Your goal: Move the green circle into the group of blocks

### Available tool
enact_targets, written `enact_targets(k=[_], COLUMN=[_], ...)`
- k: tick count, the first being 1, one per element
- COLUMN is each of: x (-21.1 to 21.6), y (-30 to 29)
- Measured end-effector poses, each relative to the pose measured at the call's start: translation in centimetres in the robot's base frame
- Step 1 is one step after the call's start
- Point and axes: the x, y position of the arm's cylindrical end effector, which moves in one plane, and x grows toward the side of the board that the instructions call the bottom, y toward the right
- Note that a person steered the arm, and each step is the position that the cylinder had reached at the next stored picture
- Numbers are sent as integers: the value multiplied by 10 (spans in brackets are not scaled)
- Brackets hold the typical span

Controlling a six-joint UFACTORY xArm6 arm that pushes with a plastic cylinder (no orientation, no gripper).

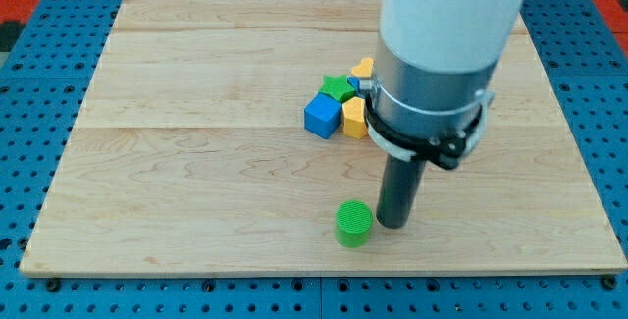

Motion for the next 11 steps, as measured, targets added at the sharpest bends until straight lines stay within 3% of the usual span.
enact_targets(k=[1,2,3,4,6,8,10,11], x=[30,44,34,11,-71,-129,-116,-168], y=[20,-35,-68,-64,22,71,127,132])
